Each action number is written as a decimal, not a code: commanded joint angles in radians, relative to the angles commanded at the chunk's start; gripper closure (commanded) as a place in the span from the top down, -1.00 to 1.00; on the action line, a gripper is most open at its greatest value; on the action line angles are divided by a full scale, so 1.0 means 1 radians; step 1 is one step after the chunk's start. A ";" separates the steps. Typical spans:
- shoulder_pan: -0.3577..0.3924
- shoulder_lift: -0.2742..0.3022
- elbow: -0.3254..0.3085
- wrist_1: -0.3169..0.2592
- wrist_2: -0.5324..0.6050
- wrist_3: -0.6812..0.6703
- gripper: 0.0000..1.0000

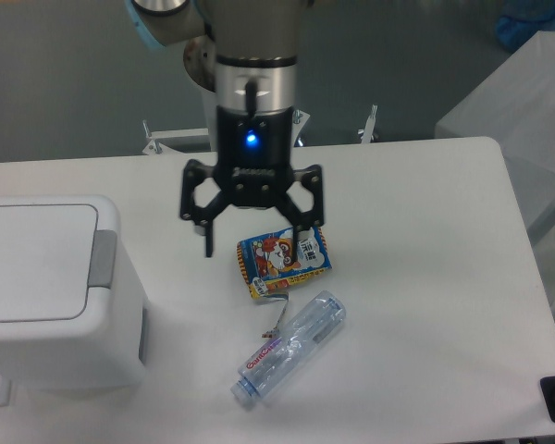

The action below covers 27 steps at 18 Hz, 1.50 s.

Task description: Open the trash can

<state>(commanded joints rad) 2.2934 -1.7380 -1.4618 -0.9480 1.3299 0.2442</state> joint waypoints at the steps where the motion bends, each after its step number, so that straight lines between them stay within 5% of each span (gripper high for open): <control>1: -0.003 0.000 0.000 0.000 -0.002 -0.029 1.00; 27: -0.101 -0.006 -0.066 0.000 -0.003 -0.092 1.00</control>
<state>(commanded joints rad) 2.1921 -1.7441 -1.5278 -0.9480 1.3269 0.1519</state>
